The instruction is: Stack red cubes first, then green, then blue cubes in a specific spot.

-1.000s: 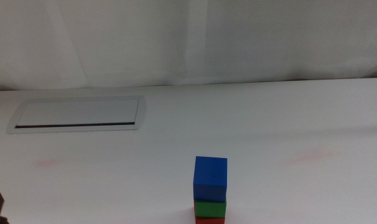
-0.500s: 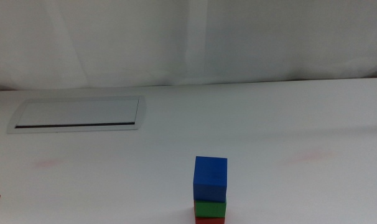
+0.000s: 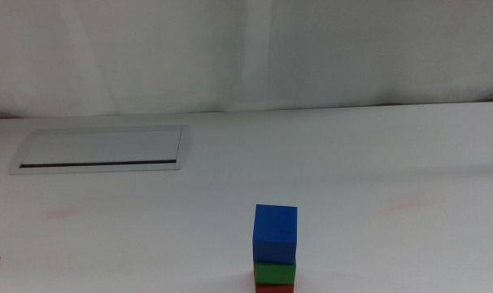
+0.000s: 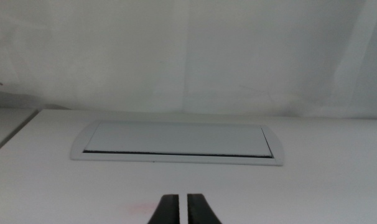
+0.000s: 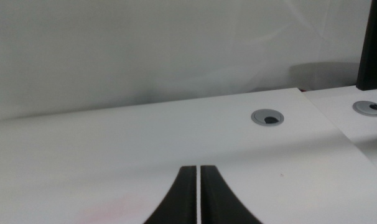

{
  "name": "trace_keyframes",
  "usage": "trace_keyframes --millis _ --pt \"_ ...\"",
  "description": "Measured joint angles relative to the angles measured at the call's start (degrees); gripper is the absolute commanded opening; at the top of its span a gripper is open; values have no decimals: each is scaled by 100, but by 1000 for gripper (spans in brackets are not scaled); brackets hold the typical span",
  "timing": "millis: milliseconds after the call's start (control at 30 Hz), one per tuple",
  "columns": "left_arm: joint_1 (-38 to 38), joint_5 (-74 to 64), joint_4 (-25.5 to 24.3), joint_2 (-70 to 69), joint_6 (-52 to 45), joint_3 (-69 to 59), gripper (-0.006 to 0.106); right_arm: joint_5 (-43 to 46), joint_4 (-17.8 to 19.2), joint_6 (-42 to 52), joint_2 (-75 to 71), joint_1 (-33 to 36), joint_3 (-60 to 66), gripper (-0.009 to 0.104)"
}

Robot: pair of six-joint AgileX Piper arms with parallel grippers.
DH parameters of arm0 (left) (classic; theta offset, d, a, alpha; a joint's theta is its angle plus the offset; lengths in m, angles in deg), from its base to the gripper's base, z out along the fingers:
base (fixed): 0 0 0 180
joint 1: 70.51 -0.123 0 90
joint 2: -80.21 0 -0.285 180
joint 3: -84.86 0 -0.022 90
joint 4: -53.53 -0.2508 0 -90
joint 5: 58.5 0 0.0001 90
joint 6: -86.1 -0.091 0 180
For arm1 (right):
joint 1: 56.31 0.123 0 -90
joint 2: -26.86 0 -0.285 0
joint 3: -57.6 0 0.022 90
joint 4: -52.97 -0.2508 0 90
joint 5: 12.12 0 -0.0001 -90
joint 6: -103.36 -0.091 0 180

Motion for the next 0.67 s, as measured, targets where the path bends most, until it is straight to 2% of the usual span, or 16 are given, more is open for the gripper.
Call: trace_keyframes --millis 167,400,667 --pt "0 0 0 0 -144 0 -2 162 -24 30 0 0 0 -2" --pt "0 0 0 0 -179 0 -2 162 -59 765 0 0 0 -2" --pt "0 0 0 0 -179 0 -2 162 -180 735 0 0 0 -2"
